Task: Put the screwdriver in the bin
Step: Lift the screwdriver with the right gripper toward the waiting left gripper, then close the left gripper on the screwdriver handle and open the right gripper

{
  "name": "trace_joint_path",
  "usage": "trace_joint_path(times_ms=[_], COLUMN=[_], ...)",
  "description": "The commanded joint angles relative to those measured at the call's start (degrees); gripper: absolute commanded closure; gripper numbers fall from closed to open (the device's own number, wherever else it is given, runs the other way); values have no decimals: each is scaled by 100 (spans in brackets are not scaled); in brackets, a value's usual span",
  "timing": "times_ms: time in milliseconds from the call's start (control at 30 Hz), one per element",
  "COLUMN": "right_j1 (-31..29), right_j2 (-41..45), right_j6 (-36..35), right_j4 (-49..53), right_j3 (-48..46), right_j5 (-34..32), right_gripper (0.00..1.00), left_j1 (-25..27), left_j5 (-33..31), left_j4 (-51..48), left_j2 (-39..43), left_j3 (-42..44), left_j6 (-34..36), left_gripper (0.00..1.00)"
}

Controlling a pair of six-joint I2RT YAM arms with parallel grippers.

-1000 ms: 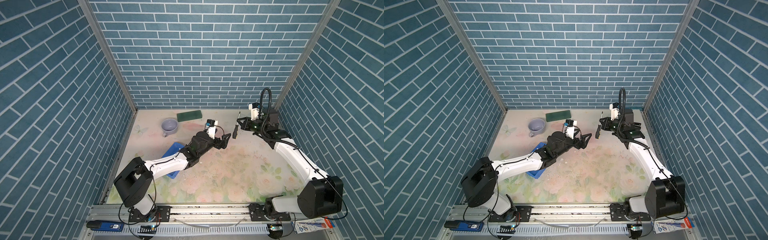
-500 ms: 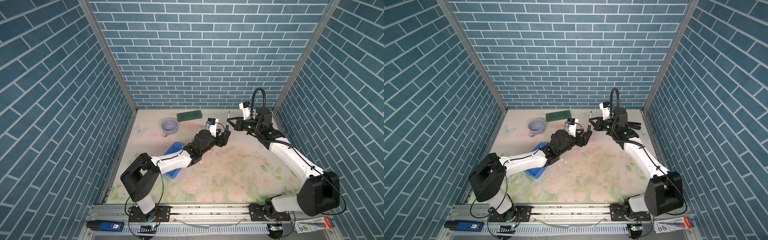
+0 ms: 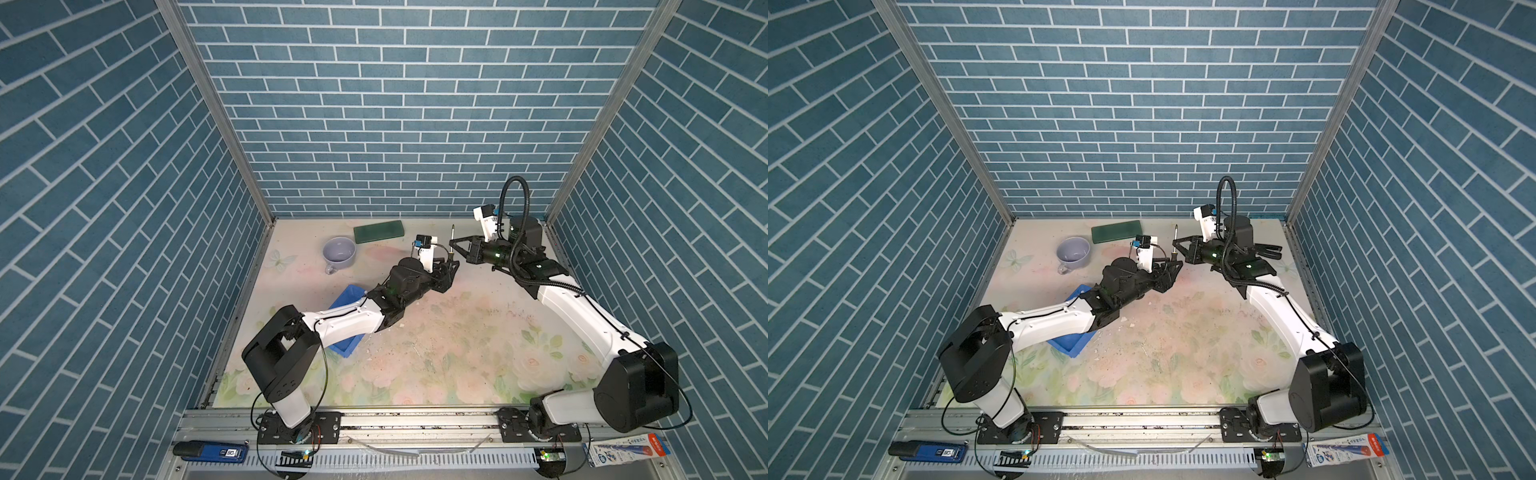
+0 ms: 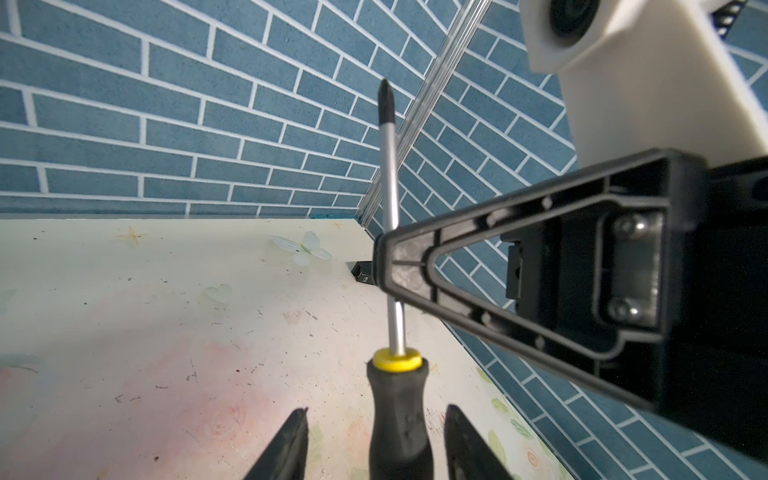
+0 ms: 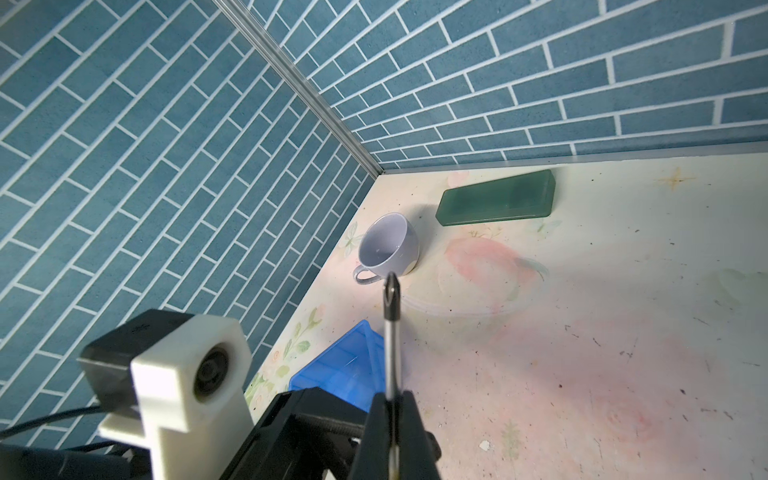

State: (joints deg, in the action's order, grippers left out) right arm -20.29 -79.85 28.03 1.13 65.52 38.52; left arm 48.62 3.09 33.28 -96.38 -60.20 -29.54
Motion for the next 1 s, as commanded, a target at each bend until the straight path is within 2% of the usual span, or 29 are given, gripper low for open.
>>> trace_joint_path(times_ms=[0,467,600,667,833,900,967], right_j1=[-52,-64,-70,-69,-62,-62,-62], right_j2=[-65,-74,-68,-40,70,161,281], right_j6=[-220,-509,-475,-457,-415,-326,-203], right_j4=[83,467,476,458,419,94,-329], right_j3=[434,594,620,620,493,276,-17], right_j5=[217,11,-115,-186,-408,-460,-583], right_gripper=[100,100,86,75,37,25,17], left_j1=[-37,-53,-63,-72,-137,-184,-244], left_j5=[121,114,113,112,71,51,25], left_j4=[-50,17,10,-23,-97,-167,-284], left_j2=[-116,-82,-58,-39,105,190,313], left_j3=[-158,-132,-114,-101,-5,59,149], left_j6=[23,36,83,134,267,355,430], left_gripper=[50,78,83,84,84,84,84])
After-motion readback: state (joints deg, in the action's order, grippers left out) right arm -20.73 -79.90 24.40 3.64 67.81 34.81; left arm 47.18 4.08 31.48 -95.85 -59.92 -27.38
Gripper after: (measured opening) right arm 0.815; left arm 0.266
